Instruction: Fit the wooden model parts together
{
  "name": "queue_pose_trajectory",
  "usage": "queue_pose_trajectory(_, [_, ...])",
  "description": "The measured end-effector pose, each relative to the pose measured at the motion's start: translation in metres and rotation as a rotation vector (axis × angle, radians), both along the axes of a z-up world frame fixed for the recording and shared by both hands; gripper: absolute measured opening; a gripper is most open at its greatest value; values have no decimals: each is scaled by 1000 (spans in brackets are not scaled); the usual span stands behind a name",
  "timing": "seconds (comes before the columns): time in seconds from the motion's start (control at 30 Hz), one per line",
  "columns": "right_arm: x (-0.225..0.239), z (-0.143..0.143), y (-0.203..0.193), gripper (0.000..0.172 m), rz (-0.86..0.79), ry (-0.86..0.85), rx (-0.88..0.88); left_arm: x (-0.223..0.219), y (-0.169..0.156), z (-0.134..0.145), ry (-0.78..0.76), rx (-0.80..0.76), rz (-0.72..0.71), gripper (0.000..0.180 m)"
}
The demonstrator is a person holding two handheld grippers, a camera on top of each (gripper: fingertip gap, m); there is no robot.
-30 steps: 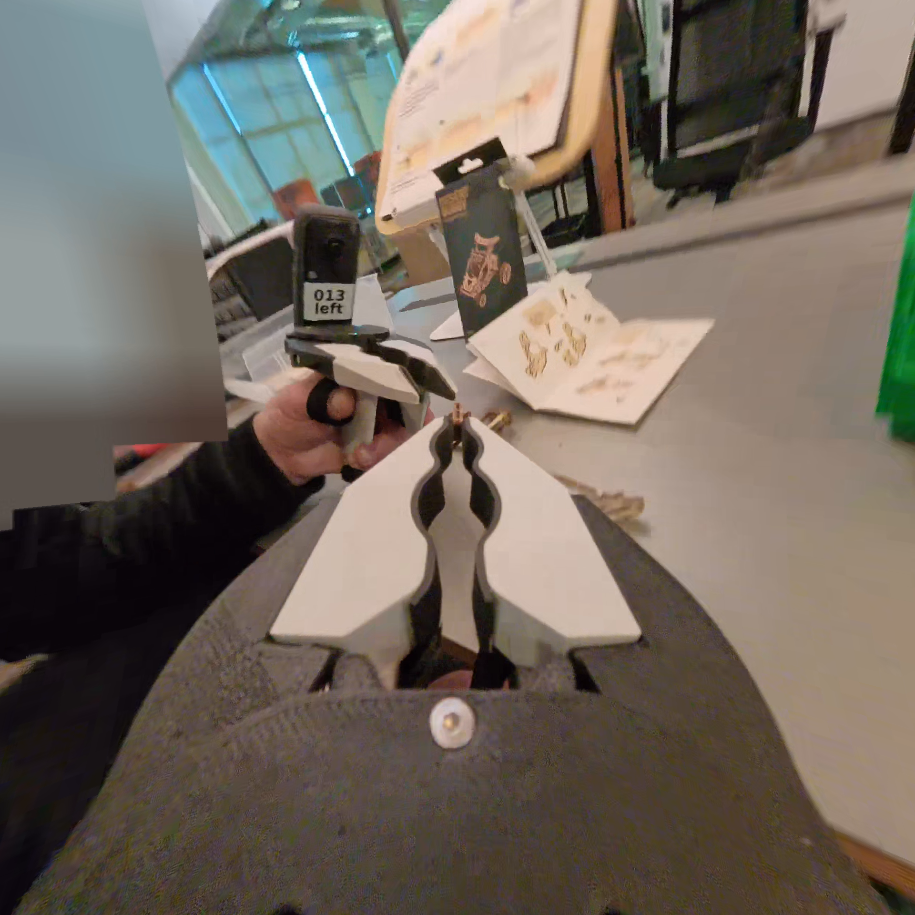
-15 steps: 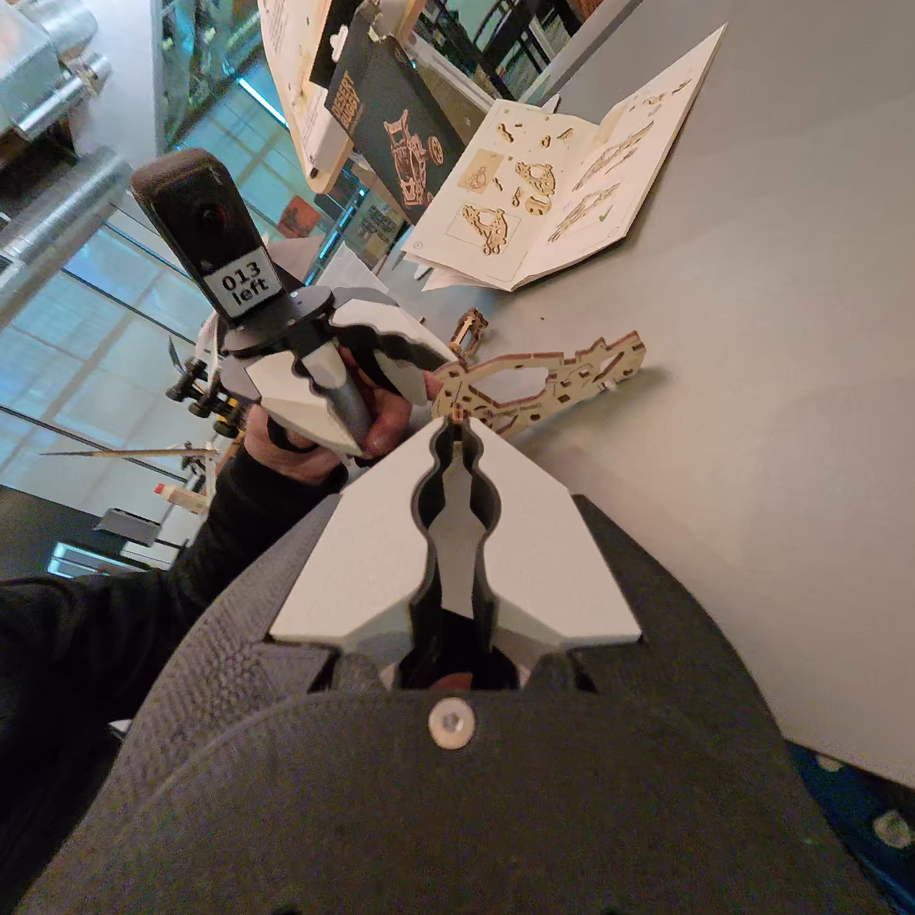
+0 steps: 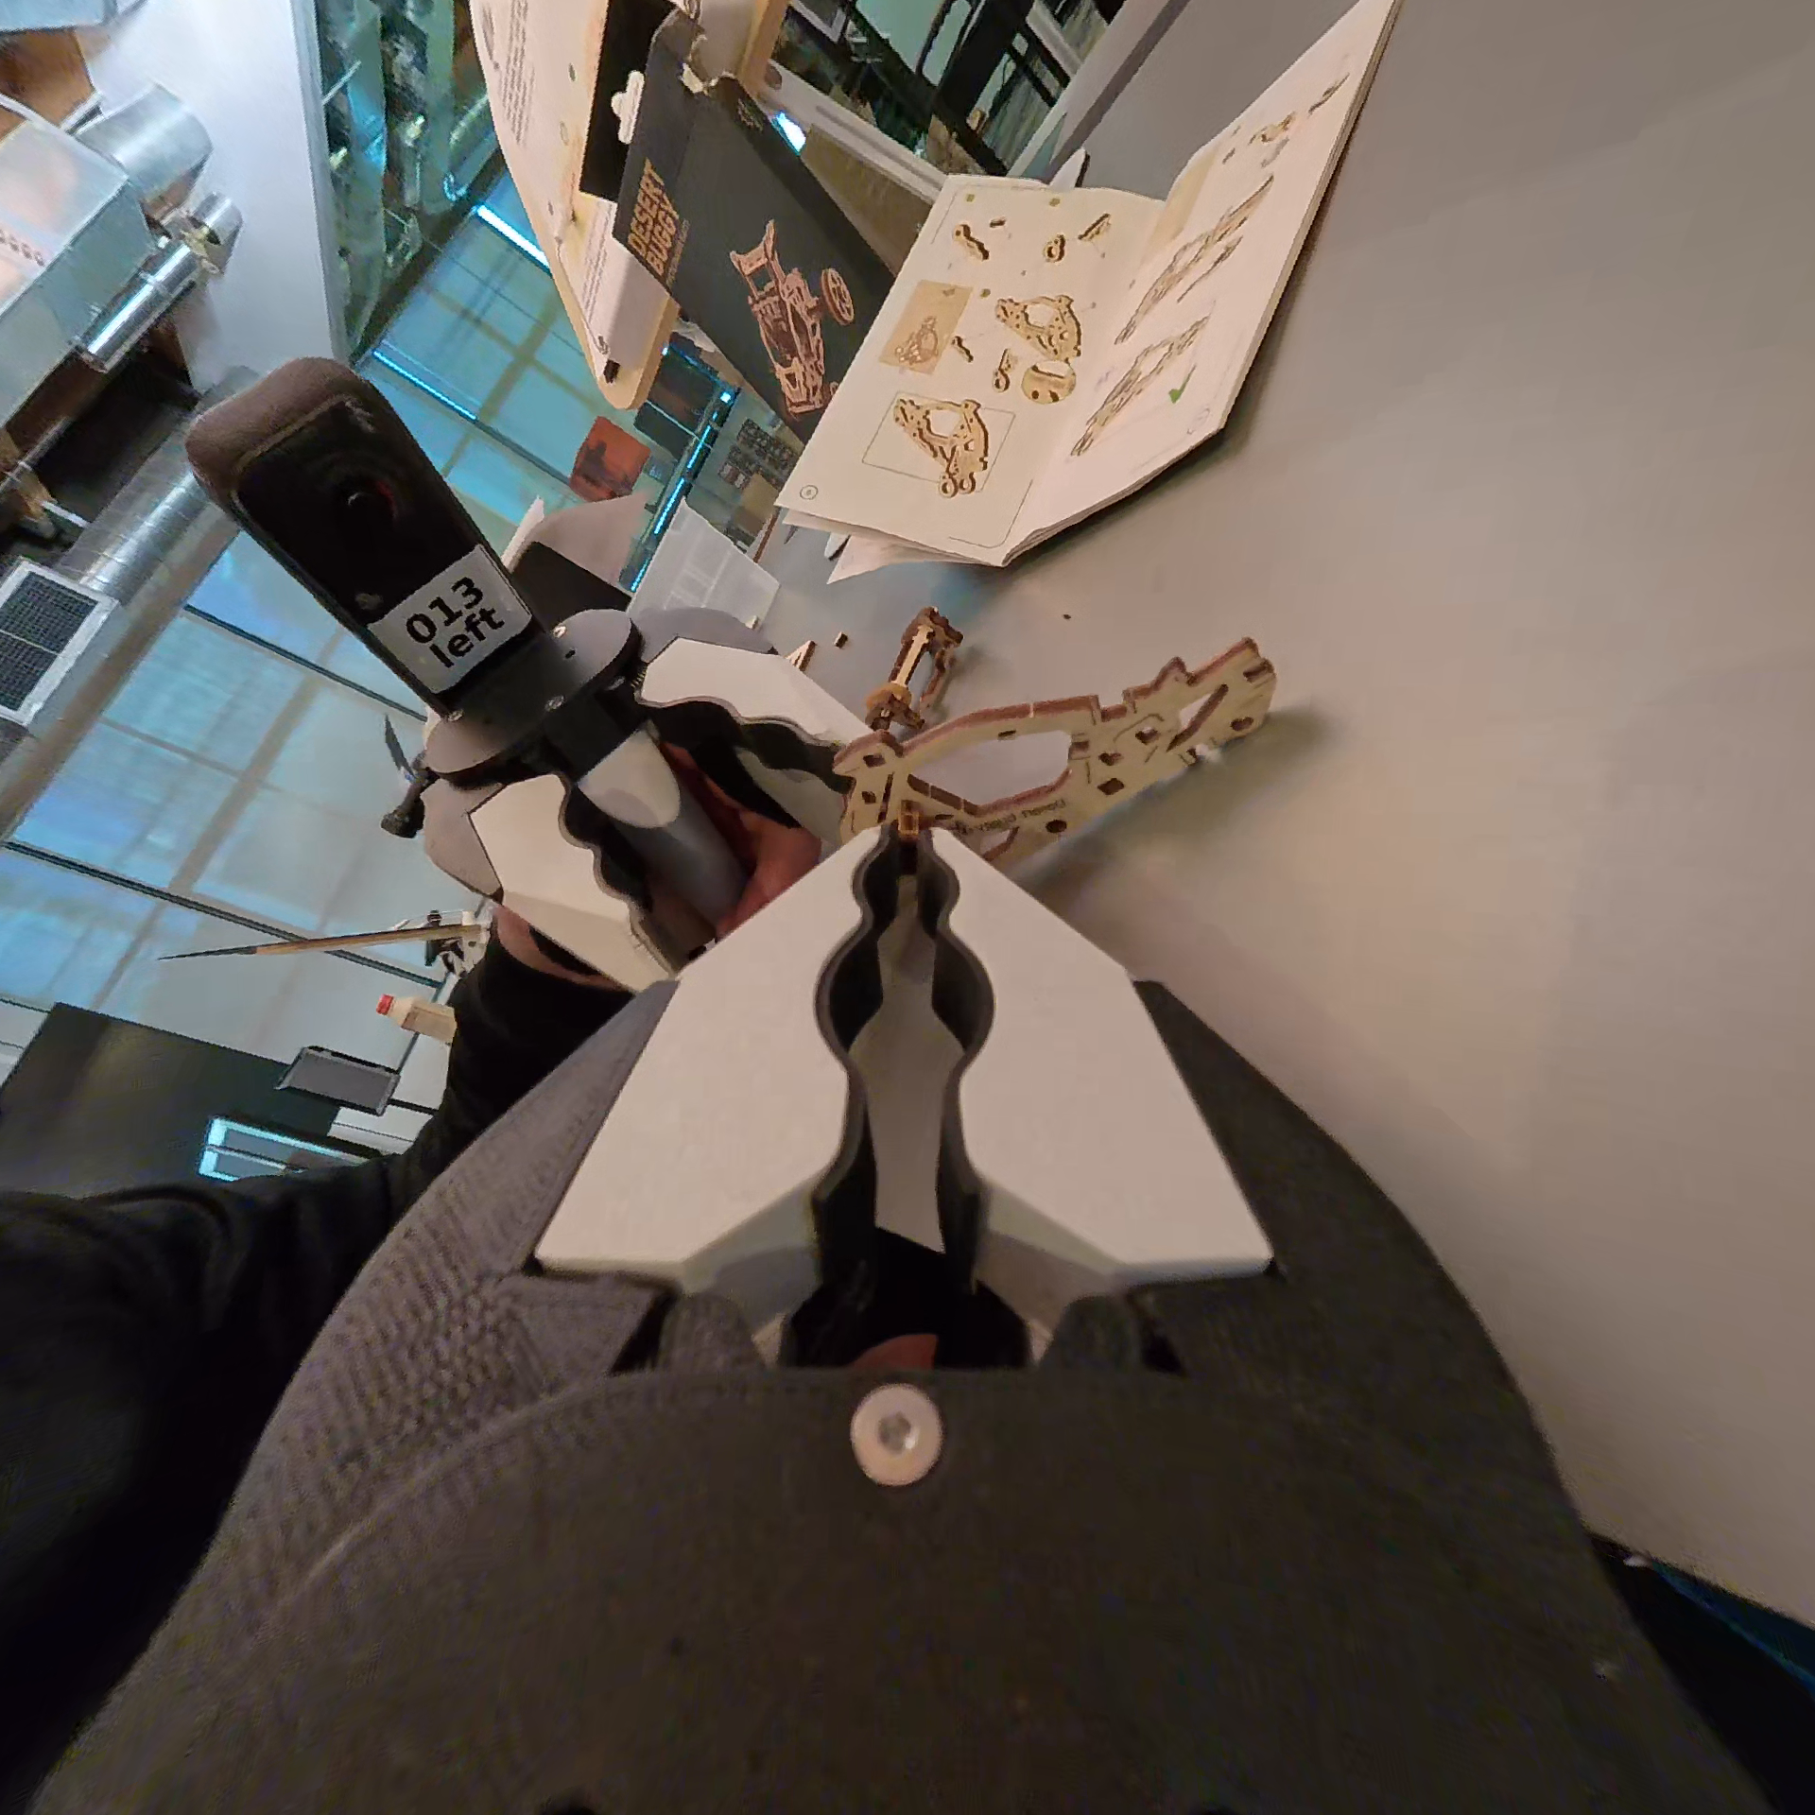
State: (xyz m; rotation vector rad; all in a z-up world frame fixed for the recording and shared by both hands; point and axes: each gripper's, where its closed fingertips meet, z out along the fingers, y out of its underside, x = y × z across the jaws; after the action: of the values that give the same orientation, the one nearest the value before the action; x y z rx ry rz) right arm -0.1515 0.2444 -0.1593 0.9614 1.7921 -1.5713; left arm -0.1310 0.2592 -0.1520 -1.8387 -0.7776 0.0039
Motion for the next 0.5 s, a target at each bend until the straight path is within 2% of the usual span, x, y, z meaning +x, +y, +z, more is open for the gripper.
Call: queue_pose_trajectory(0.5, [-2, 0, -1, 1, -73, -44, -23, -3, -2, -1, -26, 13, 31, 52])
